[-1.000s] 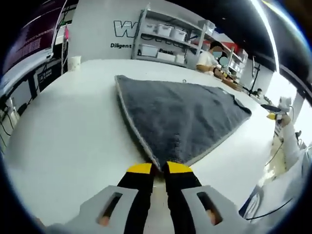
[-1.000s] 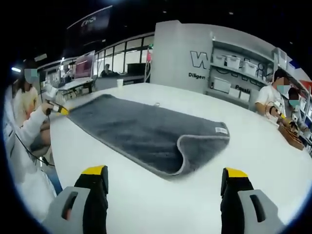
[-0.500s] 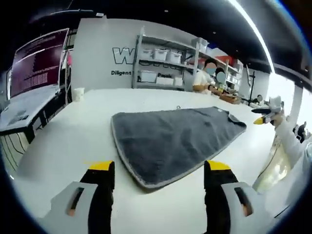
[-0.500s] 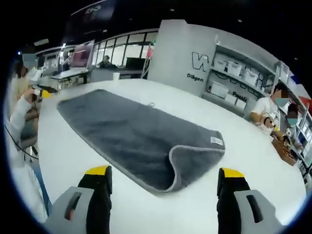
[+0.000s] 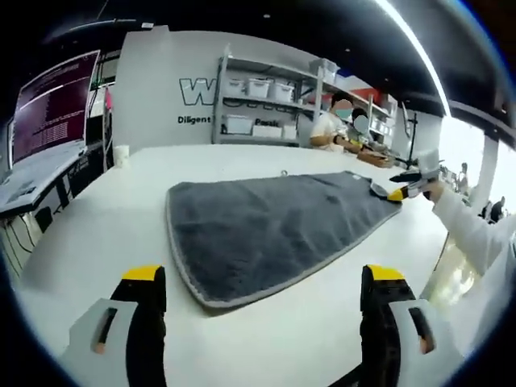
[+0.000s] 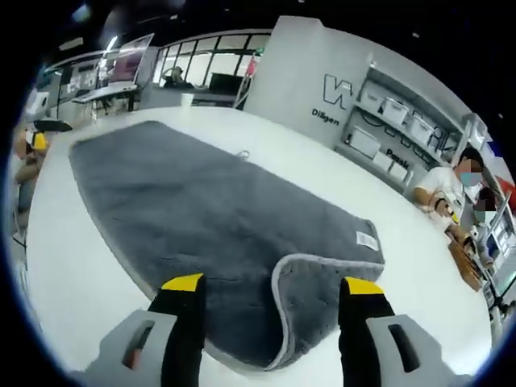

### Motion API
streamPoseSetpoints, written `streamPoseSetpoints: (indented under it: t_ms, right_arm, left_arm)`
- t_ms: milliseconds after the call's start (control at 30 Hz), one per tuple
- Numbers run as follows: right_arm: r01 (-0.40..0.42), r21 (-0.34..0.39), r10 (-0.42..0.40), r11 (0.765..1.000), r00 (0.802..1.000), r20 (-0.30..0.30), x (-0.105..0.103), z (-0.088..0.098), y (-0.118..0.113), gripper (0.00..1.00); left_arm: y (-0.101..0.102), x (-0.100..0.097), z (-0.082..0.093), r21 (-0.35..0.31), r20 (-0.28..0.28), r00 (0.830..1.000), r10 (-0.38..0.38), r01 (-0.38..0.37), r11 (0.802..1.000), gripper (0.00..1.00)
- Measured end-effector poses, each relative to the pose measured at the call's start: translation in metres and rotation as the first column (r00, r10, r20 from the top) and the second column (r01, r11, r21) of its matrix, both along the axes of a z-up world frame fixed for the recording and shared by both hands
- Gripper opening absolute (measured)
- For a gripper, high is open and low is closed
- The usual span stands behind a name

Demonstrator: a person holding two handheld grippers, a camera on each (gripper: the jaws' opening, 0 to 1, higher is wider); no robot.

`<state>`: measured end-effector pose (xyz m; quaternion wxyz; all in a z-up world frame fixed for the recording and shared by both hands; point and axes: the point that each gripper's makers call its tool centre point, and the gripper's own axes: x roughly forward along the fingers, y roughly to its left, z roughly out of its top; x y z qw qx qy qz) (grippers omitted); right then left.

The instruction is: Open the folded towel by lifting each exposed corner and separating the folded layers until the towel lies flat within the target outline without major curled edges

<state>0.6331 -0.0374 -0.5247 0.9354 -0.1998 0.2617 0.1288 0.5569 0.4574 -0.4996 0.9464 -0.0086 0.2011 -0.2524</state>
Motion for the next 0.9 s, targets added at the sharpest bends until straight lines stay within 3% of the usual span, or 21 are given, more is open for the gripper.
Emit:
streamPoseSetpoints:
  t_ms: [233, 333, 467, 567, 667, 900]
  right_arm:
    - [0.024, -0.087, -0.024, 0.996, 1.0, 0.005, 0.008, -0.012, -0.015, 0.51]
    - [-0.013, -0.125, 0.019, 0.992, 0.999, 0.046, 0.015, -0.009, -0.012, 0.39]
    - [-0.033, -0.147, 0.041, 0.989, 0.998, 0.051, 0.022, -0.013, -0.008, 0.29]
    - [-0.049, -0.162, 0.058, 0.986, 0.997, 0.047, 0.027, -0.018, -0.007, 0.18]
    - [-0.068, -0.19, 0.081, 0.979, 0.995, 0.062, 0.025, -0.019, -0.01, 0.0]
    - [0.035, -0.082, -0.02, 0.996, 0.985, 0.17, 0.008, 0.0, -0.034, 0.0]
  left_arm:
    - [0.0, -0.001, -0.001, 0.006, 0.016, 1.0, 0.016, -0.016, 1.0, 0.99]
    - [-0.004, 0.0, -0.002, -0.007, 0.013, 1.0, 0.01, -0.01, 1.0, 0.99]
    - [-0.014, -0.001, -0.005, -0.016, 0.004, 1.0, -0.017, 0.018, 1.0, 0.99]
    - [-0.018, -0.001, -0.006, -0.025, 0.002, 1.0, -0.026, 0.026, 0.999, 0.99]
    - [-0.018, -0.002, -0.007, -0.019, -0.008, 1.0, -0.029, 0.029, 0.999, 0.99]
    - [-0.016, -0.001, -0.007, -0.011, -0.013, 1.0, -0.016, 0.016, 1.0, 0.99]
